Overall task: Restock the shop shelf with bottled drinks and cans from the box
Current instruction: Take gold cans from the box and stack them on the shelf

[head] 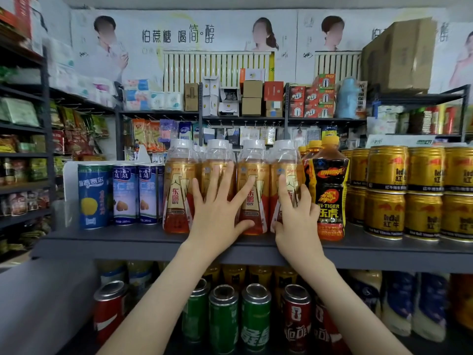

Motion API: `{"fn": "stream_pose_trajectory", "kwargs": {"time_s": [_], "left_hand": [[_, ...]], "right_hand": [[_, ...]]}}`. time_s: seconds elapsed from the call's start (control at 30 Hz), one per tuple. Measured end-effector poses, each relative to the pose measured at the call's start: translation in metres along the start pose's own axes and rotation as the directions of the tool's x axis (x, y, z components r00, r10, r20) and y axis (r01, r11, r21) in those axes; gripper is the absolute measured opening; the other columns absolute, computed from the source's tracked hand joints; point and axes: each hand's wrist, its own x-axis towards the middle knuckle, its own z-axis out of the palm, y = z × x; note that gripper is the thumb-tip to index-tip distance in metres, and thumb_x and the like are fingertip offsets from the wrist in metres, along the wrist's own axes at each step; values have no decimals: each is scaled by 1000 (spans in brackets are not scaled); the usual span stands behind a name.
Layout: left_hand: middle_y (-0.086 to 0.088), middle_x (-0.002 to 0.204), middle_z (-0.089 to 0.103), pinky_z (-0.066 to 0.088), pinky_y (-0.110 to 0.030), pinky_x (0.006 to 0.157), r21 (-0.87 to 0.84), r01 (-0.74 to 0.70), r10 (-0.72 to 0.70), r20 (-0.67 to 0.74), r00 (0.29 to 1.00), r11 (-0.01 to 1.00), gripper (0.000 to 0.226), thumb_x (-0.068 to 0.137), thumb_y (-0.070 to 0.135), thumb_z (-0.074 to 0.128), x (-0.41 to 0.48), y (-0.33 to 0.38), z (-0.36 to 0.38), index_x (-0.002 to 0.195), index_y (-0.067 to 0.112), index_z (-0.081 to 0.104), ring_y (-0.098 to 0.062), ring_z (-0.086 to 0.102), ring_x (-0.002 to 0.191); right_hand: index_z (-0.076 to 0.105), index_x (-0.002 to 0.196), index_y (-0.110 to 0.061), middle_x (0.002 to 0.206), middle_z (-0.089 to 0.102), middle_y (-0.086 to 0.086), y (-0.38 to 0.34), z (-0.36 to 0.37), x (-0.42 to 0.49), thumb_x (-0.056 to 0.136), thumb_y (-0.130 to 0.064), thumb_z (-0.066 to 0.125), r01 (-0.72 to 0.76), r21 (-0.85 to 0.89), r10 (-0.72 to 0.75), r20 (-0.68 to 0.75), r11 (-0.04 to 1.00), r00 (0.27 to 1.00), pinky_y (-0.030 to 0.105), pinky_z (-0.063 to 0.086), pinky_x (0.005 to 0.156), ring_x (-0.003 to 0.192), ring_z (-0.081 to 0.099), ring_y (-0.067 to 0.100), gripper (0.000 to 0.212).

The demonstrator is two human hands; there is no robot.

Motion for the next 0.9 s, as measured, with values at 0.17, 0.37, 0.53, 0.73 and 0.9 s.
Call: {"fn": "stream_pose_trajectory", "kwargs": {"time_s": [0.17, 0.37, 0.53, 0.73, 0.9], "left_hand": [[-1, 157, -13, -21, -53, 106, -55, -18, 20, 29, 999, 998, 92, 85, 57, 56, 1, 9, -3, 148, 37, -9, -26, -24, 140], [-8, 161, -8, -19, -52, 108, -63, -10, 13, 50, 999, 998, 91, 89, 54, 54, -1, 10, -7, 147, 35, -13, -25, -26, 141], [-10, 161, -8, -13, -50, 112, -106, 21, -15, 59, 998, 994, 85, 93, 42, 53, -7, 24, -9, 151, 31, -8, -29, -12, 147], [-13, 160, 6, 1, -53, 116, -171, 62, -59, 25, 998, 983, 75, 93, 36, 53, -16, 33, -9, 153, 27, 9, -30, 2, 148], [-18, 158, 14, 7, -61, 113, -179, 179, -200, -108, 974, 967, 67, 92, 27, 53, -20, 22, -18, 152, 25, 23, -35, 9, 146]], "right_hand": [[-10, 150, -32, 155, 0, 21, 5, -7, -1, 92, -12, 56, 10, 20, -11, 51, 1000, 999, 42, 25, 107, 130, 18, 40, 90], [-6, 152, -32, 156, 2, 19, 1, -10, -5, 91, -13, 57, -2, 43, -1, 57, 999, 998, 43, 24, 111, 138, 13, 38, 89], [11, 153, -23, 153, 19, 19, 0, -14, -15, 88, -17, 59, 22, -18, -22, -24, 1000, 999, 44, 25, 110, 136, 23, 35, 81], [16, 153, -19, 153, 22, 19, 3, -21, -27, 87, -13, 57, 4, -30, -5, -41, 1000, 999, 46, 22, 112, 139, 24, 36, 78], [19, 152, -18, 153, 22, 22, 17, -28, -29, 87, -14, 60, -14, -64, 8, -102, 998, 995, 51, 24, 110, 138, 24, 39, 77]]}}
